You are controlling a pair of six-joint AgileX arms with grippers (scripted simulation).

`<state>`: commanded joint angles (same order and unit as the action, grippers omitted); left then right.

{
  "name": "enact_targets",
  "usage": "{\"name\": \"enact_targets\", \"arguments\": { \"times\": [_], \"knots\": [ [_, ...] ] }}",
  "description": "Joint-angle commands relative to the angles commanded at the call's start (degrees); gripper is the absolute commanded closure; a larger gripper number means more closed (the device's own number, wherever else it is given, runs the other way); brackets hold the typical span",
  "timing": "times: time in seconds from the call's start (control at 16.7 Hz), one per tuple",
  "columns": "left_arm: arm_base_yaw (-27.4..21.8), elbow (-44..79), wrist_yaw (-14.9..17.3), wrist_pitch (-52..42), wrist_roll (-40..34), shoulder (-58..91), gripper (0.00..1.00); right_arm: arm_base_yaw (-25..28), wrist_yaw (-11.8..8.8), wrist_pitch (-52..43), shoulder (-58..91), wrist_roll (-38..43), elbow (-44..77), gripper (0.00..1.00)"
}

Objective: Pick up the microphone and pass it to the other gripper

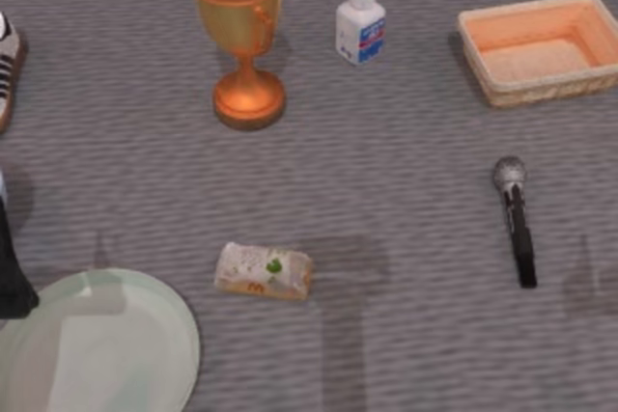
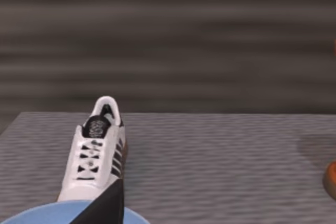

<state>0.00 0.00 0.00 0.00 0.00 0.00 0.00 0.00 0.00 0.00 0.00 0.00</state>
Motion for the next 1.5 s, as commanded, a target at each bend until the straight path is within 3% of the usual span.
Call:
{"name": "enact_targets", "arguments": {
  "times": [0.24,0.48,1.2,1.5],
  "knots": [
    [0.0,0.0,0.0,0.0,0.0,0.0,0.0,0.5,0.0,-1.4,1.8,0.3,1.5,0.0],
    [0.0,0.0,0.0,0.0,0.0,0.0,0.0,2.9,0.4,-8.6,12.6,2.4,10.0,0.0],
    [0.0,0.0,0.0,0.0,0.0,0.0,0.0,14.6,1.3,-39.2,78.9,15.6,56.6,0.0],
    [0.0,0.0,0.0,0.0,0.0,0.0,0.0,18.3,1.8,-49.7,99.8,19.7,71.2,0.0]
  ]
}}
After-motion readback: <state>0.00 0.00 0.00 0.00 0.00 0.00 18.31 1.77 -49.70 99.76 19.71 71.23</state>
